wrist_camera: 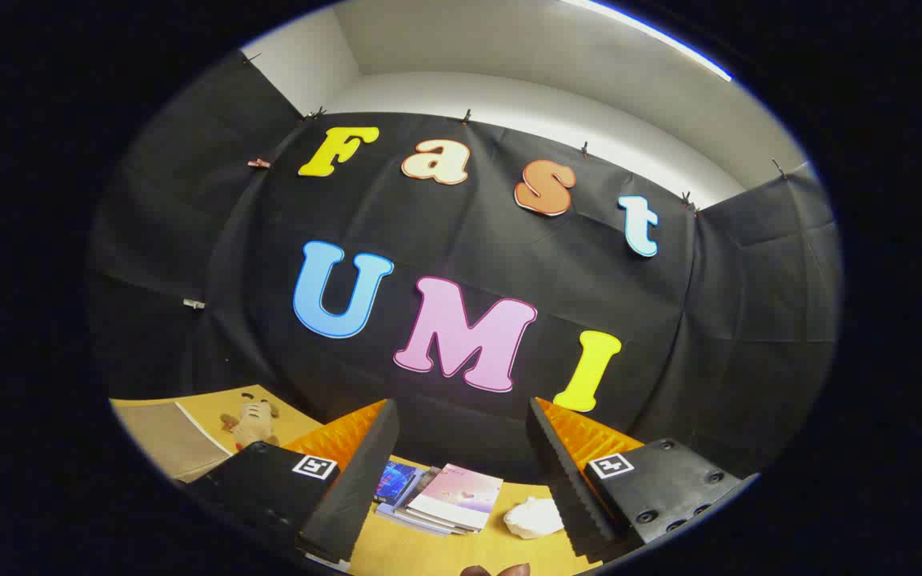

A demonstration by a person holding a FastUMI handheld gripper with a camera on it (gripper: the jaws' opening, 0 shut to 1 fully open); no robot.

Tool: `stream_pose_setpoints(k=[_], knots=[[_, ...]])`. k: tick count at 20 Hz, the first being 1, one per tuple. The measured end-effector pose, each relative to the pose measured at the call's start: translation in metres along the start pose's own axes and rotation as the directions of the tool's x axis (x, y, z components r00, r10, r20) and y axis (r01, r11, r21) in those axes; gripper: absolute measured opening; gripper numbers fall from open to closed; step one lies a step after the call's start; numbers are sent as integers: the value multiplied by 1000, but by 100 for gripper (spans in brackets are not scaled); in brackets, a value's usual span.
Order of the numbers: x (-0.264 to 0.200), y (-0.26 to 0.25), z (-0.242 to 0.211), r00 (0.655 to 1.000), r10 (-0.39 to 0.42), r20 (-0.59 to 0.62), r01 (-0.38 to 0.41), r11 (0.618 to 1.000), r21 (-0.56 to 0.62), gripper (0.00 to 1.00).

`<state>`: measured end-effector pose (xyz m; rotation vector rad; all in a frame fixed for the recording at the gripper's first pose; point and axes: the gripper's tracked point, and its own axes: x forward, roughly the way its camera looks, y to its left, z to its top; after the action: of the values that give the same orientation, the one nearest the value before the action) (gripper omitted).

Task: Open the storage box then place both shoes into the box .Put the left shoe in first, then the right shoe, with the right side of both shoes facing outward in a uniform manner.

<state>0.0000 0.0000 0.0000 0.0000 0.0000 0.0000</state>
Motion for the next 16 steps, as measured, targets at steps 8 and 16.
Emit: stream_pose_setpoints(k=[8,16], knots=[[6,1,-14,999,-7,-40,8,1000,28,98],[-1,9,-13,998,-12,-63,14,999,43,97]])
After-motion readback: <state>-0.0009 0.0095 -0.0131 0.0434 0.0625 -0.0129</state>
